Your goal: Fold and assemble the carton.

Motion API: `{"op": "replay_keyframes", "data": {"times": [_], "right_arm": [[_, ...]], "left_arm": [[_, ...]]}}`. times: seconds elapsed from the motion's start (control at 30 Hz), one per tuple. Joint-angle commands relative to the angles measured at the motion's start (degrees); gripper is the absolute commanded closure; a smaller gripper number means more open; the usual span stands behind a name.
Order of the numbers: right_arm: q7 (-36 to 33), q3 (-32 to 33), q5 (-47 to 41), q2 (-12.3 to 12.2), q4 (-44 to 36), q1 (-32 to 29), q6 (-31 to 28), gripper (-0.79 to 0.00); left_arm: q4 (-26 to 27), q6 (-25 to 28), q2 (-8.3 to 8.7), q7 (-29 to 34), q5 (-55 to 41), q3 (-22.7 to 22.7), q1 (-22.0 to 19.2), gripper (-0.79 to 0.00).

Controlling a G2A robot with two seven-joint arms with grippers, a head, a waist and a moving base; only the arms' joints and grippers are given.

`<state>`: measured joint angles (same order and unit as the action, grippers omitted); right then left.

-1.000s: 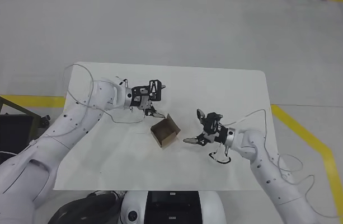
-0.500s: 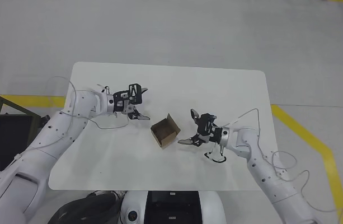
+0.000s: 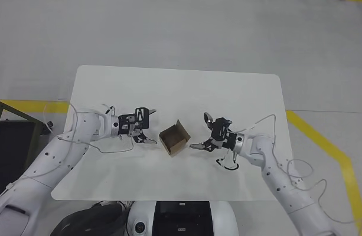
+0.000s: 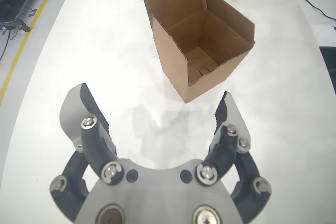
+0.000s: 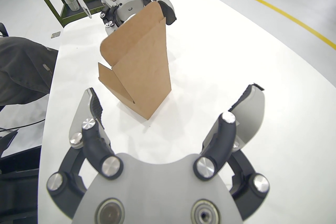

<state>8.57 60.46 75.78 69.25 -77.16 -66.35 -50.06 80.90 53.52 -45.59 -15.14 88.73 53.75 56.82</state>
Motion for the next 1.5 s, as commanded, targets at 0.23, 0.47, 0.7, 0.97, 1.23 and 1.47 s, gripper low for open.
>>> {"op": "replay_keyframes", "data": {"times": [0.23,0.47,0.7,0.97,1.23,1.47], "right_arm": [[-0.5,3.0,0.5,-1.2,-1.6,-2.3,-0.7,-0.785],[-1.6,4.1,0.3,-1.8,-3.6,-3.9,-0.6,-0.785],[-2.2,4.1,0.2,-2.1,-4.4,-4.7,-1.3,-0.785],[-1.3,2.8,1.8,-2.3,-4.6,-5.0,-2.0,-0.785],[4.0,-1.6,5.9,-1.5,0.3,-1.7,-2.1,-0.785],[11.8,-7.7,9.3,0.4,7.3,3.4,2.4,-0.785]], "left_arm": [[-5.2,-0.2,-3.38,3.2,0.8,-5.9,-7.6,-0.785],[-9.0,0.3,-6.21,3.9,2.5,-10.1,-14.0,-0.785],[-12.0,0.6,-9.20,3.2,2.5,-13.9,-19.3,-0.785],[-16.7,-0.1,-13.14,3.3,0.9,-18.4,-23.7,-0.785],[-21.6,-1.5,-14.66,2.2,-0.2,-17.9,-26.4,-0.785],[-17.3,1.1,-10.04,-1.5,0.1,-9.4,-21.5,-0.785]]}}
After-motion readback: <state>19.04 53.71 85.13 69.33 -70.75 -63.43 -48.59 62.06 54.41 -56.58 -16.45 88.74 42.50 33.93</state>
